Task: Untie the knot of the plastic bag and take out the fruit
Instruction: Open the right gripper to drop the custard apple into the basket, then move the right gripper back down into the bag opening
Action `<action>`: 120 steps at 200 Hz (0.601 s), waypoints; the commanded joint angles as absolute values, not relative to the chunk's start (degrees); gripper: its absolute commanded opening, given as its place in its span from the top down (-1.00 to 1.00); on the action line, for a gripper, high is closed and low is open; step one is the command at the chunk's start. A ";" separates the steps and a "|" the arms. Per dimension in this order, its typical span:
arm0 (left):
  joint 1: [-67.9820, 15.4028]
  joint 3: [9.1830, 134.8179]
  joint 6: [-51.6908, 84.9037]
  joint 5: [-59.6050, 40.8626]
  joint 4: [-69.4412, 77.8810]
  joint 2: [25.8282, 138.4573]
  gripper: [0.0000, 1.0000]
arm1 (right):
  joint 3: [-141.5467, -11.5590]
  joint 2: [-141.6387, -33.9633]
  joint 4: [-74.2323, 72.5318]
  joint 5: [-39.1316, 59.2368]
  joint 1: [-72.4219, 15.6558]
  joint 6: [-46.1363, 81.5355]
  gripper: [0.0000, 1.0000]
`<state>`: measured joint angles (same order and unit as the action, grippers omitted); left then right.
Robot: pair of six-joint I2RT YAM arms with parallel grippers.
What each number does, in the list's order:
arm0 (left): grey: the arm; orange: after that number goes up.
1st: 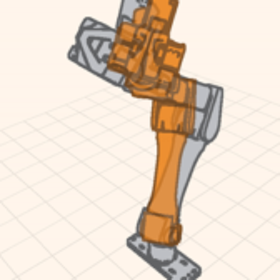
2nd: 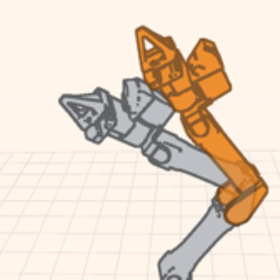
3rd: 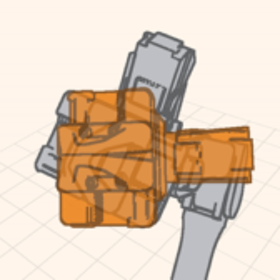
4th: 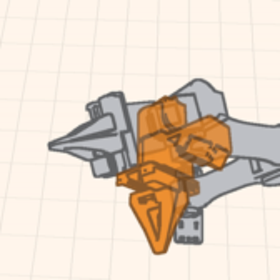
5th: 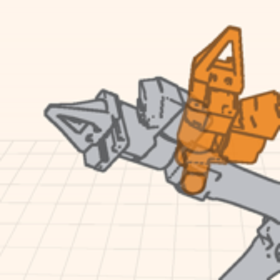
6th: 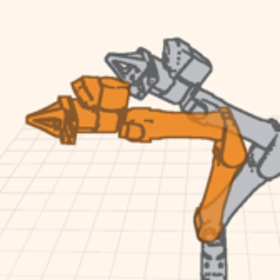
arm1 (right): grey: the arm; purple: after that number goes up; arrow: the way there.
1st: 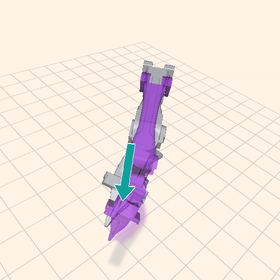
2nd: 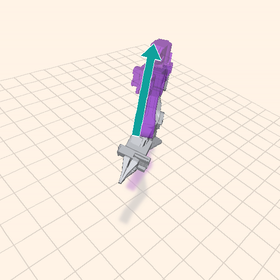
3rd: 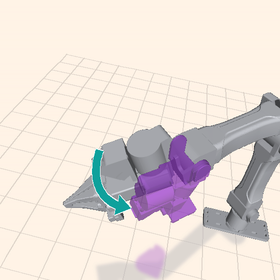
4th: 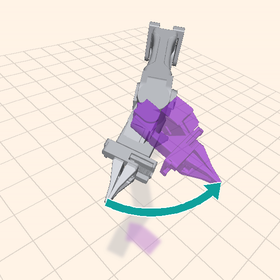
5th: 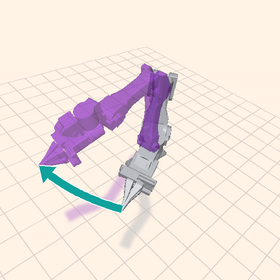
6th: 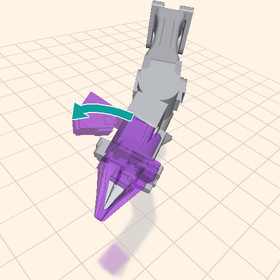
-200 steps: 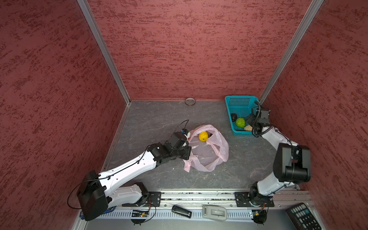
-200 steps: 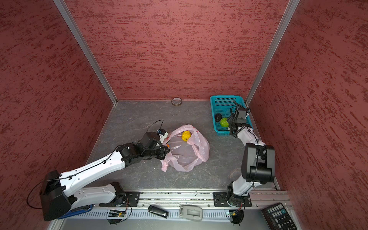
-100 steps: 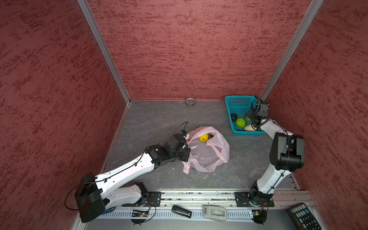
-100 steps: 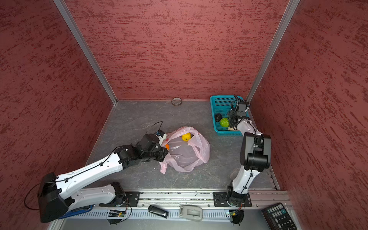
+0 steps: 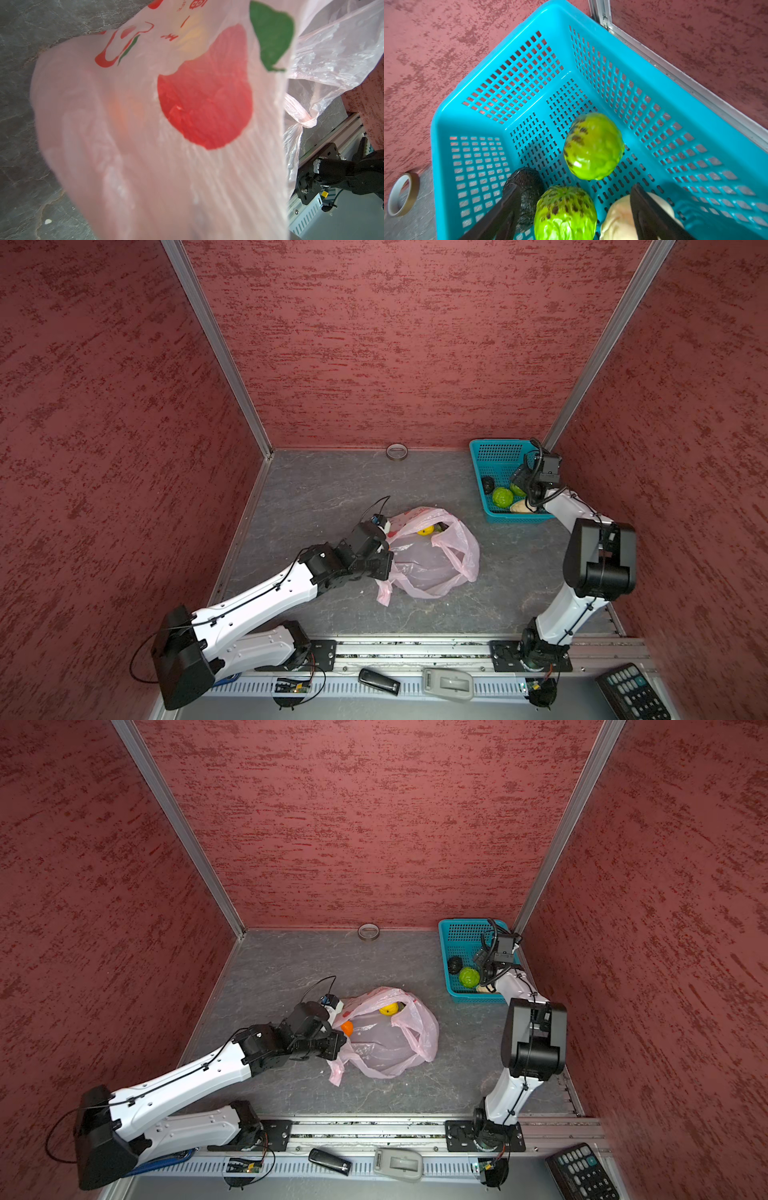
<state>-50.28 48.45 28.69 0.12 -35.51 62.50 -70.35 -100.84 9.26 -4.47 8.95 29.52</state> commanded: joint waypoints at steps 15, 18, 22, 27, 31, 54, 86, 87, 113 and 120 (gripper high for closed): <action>-50.28 46.94 28.52 0.84 -37.21 60.58 1.00 | -66.29 -92.01 12.49 -0.36 5.59 28.62 -0.67; -50.27 46.98 28.48 0.92 -37.30 60.54 1.00 | -65.99 -91.27 12.93 -0.09 5.11 28.55 -0.67; -50.20 46.90 28.48 0.88 -37.42 60.42 1.00 | -65.53 -90.09 13.63 0.18 4.32 28.46 -0.67; -50.14 46.89 28.48 0.93 -37.57 60.25 1.00 | -64.92 -88.53 14.53 0.57 3.47 28.35 -0.67; -50.07 46.85 28.48 0.89 -37.64 60.14 1.00 | -64.38 -87.20 15.22 1.04 2.66 28.24 -0.68; -49.84 46.68 28.41 0.87 -38.06 59.85 1.00 | -62.10 -78.88 20.33 3.32 -2.00 28.46 -0.68; -49.56 46.77 28.26 1.22 -38.19 60.01 1.00 | -60.37 -69.58 27.58 6.50 -10.27 31.02 -0.68; -49.56 46.81 28.19 1.22 -38.17 60.02 1.00 | -60.33 -69.37 27.76 6.55 -10.54 31.11 -0.68; -49.06 47.43 27.25 1.23 -37.95 60.72 1.00 | -59.72 -63.63 31.67 5.54 -20.33 34.85 -0.68; -48.88 47.79 26.95 1.24 -38.06 60.98 1.00 | -59.92 -62.46 32.71 4.67 -23.09 36.05 -0.68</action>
<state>-49.52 47.03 28.45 0.36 -37.69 60.66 -60.99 -65.89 25.58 4.73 -15.90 31.68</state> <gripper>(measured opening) 0.050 0.838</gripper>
